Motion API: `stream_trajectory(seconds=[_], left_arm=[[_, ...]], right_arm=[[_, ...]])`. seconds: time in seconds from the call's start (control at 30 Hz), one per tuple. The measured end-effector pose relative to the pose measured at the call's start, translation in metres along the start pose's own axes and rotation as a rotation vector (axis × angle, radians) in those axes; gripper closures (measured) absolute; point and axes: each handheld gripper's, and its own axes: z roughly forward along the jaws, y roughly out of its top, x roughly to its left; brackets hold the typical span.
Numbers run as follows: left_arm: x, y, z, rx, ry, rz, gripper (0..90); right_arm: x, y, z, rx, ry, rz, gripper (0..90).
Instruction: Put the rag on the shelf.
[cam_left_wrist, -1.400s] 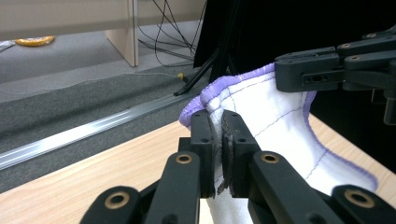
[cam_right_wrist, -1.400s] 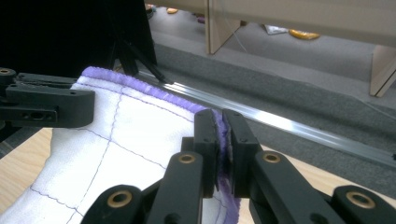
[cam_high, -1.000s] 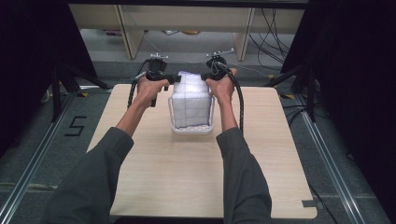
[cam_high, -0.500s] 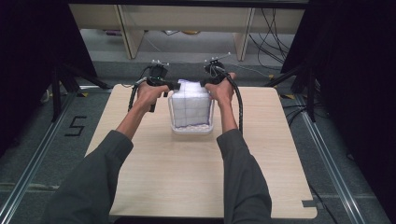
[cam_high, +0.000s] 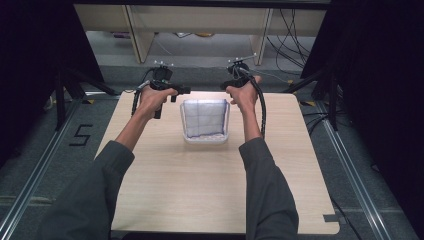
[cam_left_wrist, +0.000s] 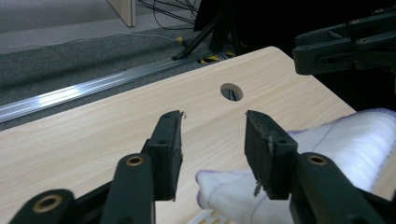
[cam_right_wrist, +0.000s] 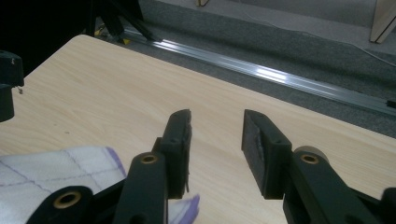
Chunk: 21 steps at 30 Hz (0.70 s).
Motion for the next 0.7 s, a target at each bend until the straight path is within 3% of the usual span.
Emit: stream_trajectory(seconds=[0.03, 0.1, 0.13, 0.23, 0.33, 0.47, 0.67, 0.7], left_arm=[[0.0, 0.0, -0.001, -0.001, 0.004, 0.0, 53.4], [-0.001, 0.001, -0.003, -0.003, 0.004, -0.002, 50.8], [-0.001, 0.001, -0.004, -0.003, 0.0, -0.005, 49.5], [-0.002, 0.002, -0.007, 0.002, 0.0, 0.005, 47.9], [-0.002, 0.002, -0.01, -0.011, -0.018, -0.011, 45.7], [-0.004, 0.002, -0.015, 0.007, -0.012, 0.009, 43.5], [-0.008, -0.001, -0.021, 0.006, -0.023, 0.014, 40.1], [-0.008, -0.002, -0.022, 0.008, -0.027, 0.014, 39.3]], right_arm=[[-0.003, 0.001, -0.001, -0.006, -0.002, -0.021, 62.1], [-0.002, 0.001, -0.005, -0.01, -0.006, 0.008, 62.0], [-0.005, 0.001, -0.005, -0.019, 0.0, -0.018, 61.5], [-0.007, 0.001, -0.009, -0.018, -0.002, -0.026, 61.0], [-0.009, 0.0, -0.013, -0.024, 0.006, -0.023, 61.0], [-0.01, -0.002, -0.017, -0.024, 0.011, -0.028, 60.2], [-0.014, -0.007, -0.023, -0.037, 0.03, -0.018, 58.5], [-0.013, -0.008, -0.025, -0.029, 0.037, 0.004, 58.1]])
